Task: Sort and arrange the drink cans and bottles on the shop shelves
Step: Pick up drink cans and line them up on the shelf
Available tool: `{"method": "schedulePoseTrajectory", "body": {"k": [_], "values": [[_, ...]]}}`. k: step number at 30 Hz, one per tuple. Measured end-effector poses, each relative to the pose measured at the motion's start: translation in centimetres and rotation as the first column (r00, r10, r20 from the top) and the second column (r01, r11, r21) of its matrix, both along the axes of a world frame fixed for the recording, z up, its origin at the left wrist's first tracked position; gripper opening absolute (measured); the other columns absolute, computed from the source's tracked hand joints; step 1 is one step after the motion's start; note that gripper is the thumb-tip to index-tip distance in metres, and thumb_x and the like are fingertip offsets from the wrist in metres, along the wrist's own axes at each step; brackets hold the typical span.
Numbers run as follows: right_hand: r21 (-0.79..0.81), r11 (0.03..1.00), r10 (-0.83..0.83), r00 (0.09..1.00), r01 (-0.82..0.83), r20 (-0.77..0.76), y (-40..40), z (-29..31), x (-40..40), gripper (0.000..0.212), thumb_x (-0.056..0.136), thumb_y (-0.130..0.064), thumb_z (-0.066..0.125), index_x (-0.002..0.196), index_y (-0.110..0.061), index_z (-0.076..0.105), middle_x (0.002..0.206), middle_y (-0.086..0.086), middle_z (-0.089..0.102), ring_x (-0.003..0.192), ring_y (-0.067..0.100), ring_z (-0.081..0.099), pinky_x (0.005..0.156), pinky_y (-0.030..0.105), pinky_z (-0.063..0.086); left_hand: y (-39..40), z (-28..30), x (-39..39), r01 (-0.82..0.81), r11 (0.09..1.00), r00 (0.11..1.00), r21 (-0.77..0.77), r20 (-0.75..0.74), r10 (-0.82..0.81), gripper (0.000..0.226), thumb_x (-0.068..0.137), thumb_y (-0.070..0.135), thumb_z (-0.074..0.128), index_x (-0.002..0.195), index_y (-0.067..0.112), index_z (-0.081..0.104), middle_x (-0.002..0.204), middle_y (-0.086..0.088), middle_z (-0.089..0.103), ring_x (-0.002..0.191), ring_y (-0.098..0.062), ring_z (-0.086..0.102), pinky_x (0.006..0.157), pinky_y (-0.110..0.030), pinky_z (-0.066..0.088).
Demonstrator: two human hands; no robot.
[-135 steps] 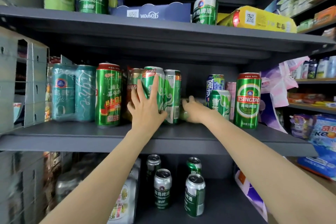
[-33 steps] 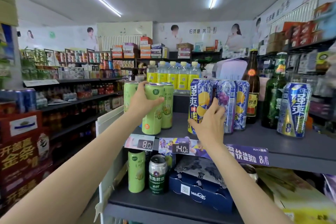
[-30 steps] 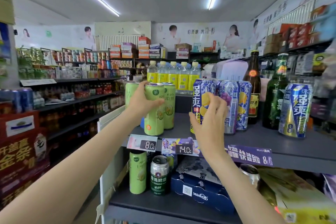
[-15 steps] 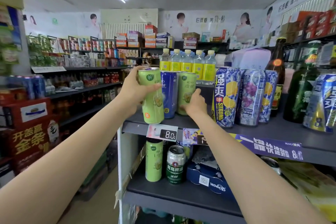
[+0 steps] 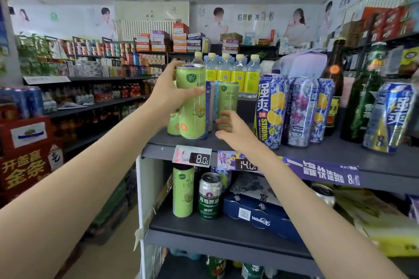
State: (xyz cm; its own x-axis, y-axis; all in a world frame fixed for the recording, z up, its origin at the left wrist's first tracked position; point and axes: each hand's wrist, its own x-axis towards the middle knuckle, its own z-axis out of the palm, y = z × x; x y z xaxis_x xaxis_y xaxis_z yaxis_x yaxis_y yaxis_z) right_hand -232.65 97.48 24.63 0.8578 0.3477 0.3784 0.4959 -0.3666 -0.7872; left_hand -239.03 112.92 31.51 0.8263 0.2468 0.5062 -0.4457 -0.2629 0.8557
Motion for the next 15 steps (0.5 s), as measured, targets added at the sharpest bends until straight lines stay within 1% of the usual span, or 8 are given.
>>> {"method": "schedulePoseTrajectory", "body": {"k": [2,5,7,9,10,12,13,15], "values": [[-0.001,0.994,0.109,0.994,-0.109,0.005,-0.4,0.0,-1.6,0.060,0.085,-0.010,0.065,0.136,-0.015,0.034,0.132,0.001,0.051,0.119,0.015,0.051,0.099,0.026,0.039,-1.3,0.1,0.2,0.034,0.999,0.999,-0.014,-0.016,-0.035,0.069,0.077,0.014,0.074,0.135,0.024,0.037,0.107,0.008,0.059,0.085,-0.009,0.061,0.053,-0.024,0.044],[-0.020,0.999,0.034,0.995,-0.033,0.089,-0.9,0.5,-2.4,0.068,0.075,-0.020,0.078,0.130,-0.014,0.038,0.118,-0.004,0.053,0.107,0.013,0.054,0.089,0.023,0.041,-3.1,-0.2,1.1,0.084,0.996,0.996,0.005,-0.041,-0.084,0.068,0.077,0.015,0.074,0.134,0.025,0.039,0.109,0.005,0.061,0.088,-0.012,0.063,0.055,-0.026,0.051],[-0.049,0.998,-0.038,0.990,0.045,0.136,-1.3,0.7,-2.3,0.069,0.073,-0.021,0.079,0.128,-0.012,0.038,0.116,-0.002,0.054,0.108,0.017,0.055,0.085,0.023,0.041,-3.8,-0.4,1.6,0.094,0.994,0.994,0.058,-0.058,-0.090,0.073,0.077,0.019,0.074,0.137,0.028,0.034,0.123,0.003,0.055,0.103,-0.017,0.059,0.073,-0.034,0.054],[-0.144,0.981,-0.109,0.984,0.129,0.144,-1.6,0.7,-1.7,0.069,0.074,-0.021,0.079,0.127,-0.009,0.036,0.122,0.005,0.055,0.108,0.020,0.054,0.081,0.024,0.040,-3.8,-0.5,2.1,0.039,0.989,0.997,0.145,-0.065,-0.029,0.077,0.080,0.025,0.072,0.143,0.028,0.028,0.141,-0.001,0.041,0.121,-0.022,0.048,0.093,-0.040,0.048],[-0.185,0.968,-0.149,0.980,0.172,0.131,-1.7,0.6,-1.4,0.068,0.074,-0.021,0.078,0.125,-0.007,0.035,0.123,0.008,0.054,0.107,0.022,0.054,0.079,0.025,0.039,-3.7,-0.7,2.1,-0.001,0.980,0.998,0.201,-0.064,0.014,0.076,0.082,0.026,0.069,0.144,0.025,0.026,0.145,-0.003,0.037,0.126,-0.023,0.044,0.097,-0.037,0.044],[-0.213,0.950,-0.216,0.973,0.229,0.084,-1.4,0.5,-0.6,0.070,0.076,-0.021,0.077,0.126,-0.003,0.032,0.126,0.012,0.051,0.109,0.025,0.053,0.078,0.027,0.040,-3.2,-1.4,1.9,-0.069,0.956,0.994,0.284,-0.057,0.089,0.068,0.089,0.027,0.061,0.145,0.020,0.025,0.146,-0.003,0.036,0.128,-0.022,0.041,0.089,-0.029,0.041],[-0.211,0.946,-0.240,0.969,0.247,0.058,-1.2,0.6,-0.3,0.074,0.076,-0.021,0.077,0.129,-0.001,0.029,0.128,0.013,0.049,0.112,0.026,0.052,0.080,0.028,0.041,-2.8,-1.9,1.9,-0.097,0.948,0.991,0.303,-0.060,0.121,0.063,0.091,0.027,0.057,0.145,0.019,0.025,0.147,-0.002,0.036,0.129,-0.021,0.041,0.086,-0.029,0.040],[-0.216,0.935,-0.284,0.958,0.282,0.023,-0.8,0.8,0.4,0.081,0.076,-0.020,0.077,0.133,0.001,0.024,0.131,0.016,0.046,0.116,0.029,0.050,0.088,0.033,0.042,-1.9,-3.1,1.7,-0.152,0.933,0.981,0.327,-0.068,0.184,0.058,0.093,0.024,0.053,0.145,0.018,0.027,0.147,-0.003,0.037,0.128,-0.022,0.042,0.087,-0.033,0.043]]}}
